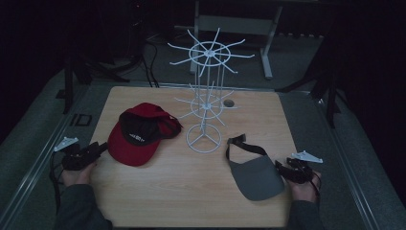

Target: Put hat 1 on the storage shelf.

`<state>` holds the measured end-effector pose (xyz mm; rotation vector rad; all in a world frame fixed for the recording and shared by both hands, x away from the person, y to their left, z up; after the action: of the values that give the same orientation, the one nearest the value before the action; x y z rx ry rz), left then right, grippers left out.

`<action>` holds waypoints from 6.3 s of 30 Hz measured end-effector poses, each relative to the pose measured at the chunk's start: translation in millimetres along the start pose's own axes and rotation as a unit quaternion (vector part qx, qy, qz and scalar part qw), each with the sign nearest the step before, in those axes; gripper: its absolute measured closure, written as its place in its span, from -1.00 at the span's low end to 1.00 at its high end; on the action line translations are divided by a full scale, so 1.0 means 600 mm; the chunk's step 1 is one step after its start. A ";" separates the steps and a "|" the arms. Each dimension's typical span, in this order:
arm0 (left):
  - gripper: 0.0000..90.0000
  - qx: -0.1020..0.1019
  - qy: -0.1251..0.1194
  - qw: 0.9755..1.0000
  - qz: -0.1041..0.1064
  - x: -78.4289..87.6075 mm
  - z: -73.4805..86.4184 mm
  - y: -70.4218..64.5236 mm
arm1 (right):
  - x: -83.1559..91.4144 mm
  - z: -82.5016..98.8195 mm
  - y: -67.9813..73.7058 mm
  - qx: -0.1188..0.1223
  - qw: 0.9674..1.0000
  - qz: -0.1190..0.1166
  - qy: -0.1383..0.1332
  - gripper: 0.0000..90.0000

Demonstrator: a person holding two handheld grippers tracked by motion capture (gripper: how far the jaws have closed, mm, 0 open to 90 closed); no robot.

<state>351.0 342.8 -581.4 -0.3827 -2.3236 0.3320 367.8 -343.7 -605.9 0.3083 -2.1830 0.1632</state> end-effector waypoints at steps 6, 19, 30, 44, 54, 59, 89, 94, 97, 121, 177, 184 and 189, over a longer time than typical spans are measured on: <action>0.14 -0.028 0.011 1.000 0.001 -0.005 -0.011 -0.009 | 0.000 0.000 0.001 0.004 1.000 -0.003 0.001 -0.07; 0.50 -0.061 0.036 0.996 -0.048 -0.007 -0.066 -0.023 | 0.000 0.000 0.003 0.006 1.000 -0.005 0.003 -0.12; 0.98 -0.092 0.062 0.987 -0.117 -0.014 -0.080 -0.024 | 0.000 0.001 0.003 0.007 1.000 -0.005 0.003 -0.13; 0.99 -0.132 0.094 0.981 -0.108 -0.012 -0.039 -0.055 | 0.000 0.001 0.003 0.007 1.000 -0.005 0.003 -0.14; 1.00 -0.150 0.107 0.980 -0.075 -0.012 -0.011 -0.104 | 0.000 0.001 0.003 0.007 1.000 -0.005 0.003 -0.13; 1.00 -0.164 0.115 0.978 -0.056 -0.019 -0.007 -0.132 | -0.001 0.001 0.003 0.007 1.000 -0.005 0.003 -0.14; 0.15 -0.185 0.155 0.970 0.035 -0.034 -0.002 -0.206 | -0.001 0.001 0.003 0.007 1.000 -0.006 0.003 -0.15; 0.13 -0.183 0.164 0.968 0.045 -0.050 -0.002 -0.215 | 0.000 0.001 0.003 0.007 1.000 -0.007 0.003 -0.15; 0.12 -0.183 0.174 0.966 0.048 -0.061 -0.002 -0.217 | 0.000 0.001 0.003 0.007 1.000 -0.007 0.003 -0.15; 0.15 -0.184 0.227 0.954 0.068 -0.127 0.013 -0.224 | -0.001 0.000 0.003 0.007 1.000 -0.009 0.003 -0.17; 0.91 -0.169 0.118 0.977 0.057 -0.079 -0.010 -0.192 | -0.001 0.000 0.002 0.008 1.000 -0.012 0.002 -0.19; 0.91 -0.164 0.102 0.980 0.047 -0.065 -0.025 -0.183 | -0.001 0.000 0.002 0.008 1.000 -0.012 0.002 -0.19; 0.91 -0.163 0.090 0.982 0.043 -0.054 -0.037 -0.180 | -0.001 0.000 0.002 0.008 1.000 -0.012 0.002 -0.19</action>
<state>370.0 233.9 -549.0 -0.6469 -2.1874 -0.0458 367.8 -342.3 -606.3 0.3437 -2.1741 0.1674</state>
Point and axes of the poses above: each handheld gripper's, and its own axes: x roughly backward along the jaws, z roughly out of its underside, y roughly to its left, the point moved 6 cm from there along -x, roughly forward along the jaws, and after that the axes turned 13 degrees about y, right-handed, at the moved point
